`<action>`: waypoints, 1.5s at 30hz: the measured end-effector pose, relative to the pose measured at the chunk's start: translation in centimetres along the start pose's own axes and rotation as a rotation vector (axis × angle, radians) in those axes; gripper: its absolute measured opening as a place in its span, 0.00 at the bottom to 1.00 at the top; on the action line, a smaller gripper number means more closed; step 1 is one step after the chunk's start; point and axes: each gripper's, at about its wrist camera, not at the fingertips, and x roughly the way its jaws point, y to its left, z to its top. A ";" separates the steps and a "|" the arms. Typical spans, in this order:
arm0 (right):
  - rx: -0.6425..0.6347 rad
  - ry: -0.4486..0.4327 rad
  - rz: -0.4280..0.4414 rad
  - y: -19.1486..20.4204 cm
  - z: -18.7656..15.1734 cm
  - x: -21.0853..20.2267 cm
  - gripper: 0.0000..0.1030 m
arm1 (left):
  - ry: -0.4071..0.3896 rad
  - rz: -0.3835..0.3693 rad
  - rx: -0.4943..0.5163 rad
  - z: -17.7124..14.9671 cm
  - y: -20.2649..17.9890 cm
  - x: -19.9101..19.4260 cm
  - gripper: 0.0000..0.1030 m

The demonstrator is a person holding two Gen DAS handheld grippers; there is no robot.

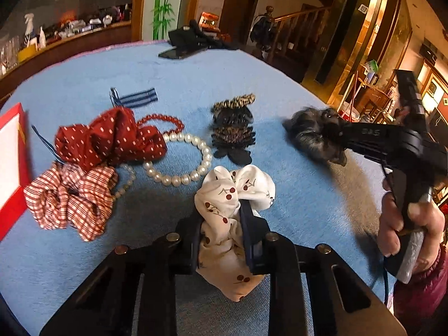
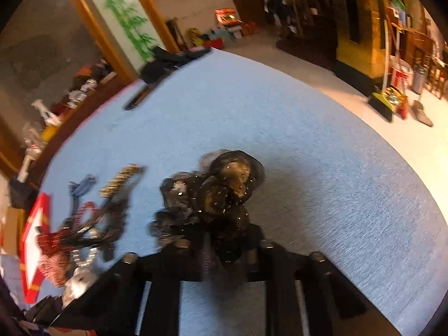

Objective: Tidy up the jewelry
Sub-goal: 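Grasp white dotted scrunchie with left tool while right tool grasps black sheer scrunchie, then carry both scrunchies over the white box and open both tools to drop them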

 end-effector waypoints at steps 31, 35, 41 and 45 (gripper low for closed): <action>-0.278 -0.115 0.221 11.7 -6.3 -9.4 0.14 | -0.196 0.178 -0.083 -1.8 5.6 -10.0 0.22; -0.315 -0.110 0.230 13.3 -7.1 -9.7 0.14 | -0.209 0.183 -0.108 -2.1 6.5 -10.8 0.22; -0.363 -0.095 0.244 15.9 -7.9 -9.5 0.14 | -0.227 0.192 -0.138 -2.8 7.9 -12.0 0.22; -0.392 -0.081 0.259 17.8 -8.4 -9.2 0.14 | -0.241 0.202 -0.164 -3.1 9.3 -12.9 0.22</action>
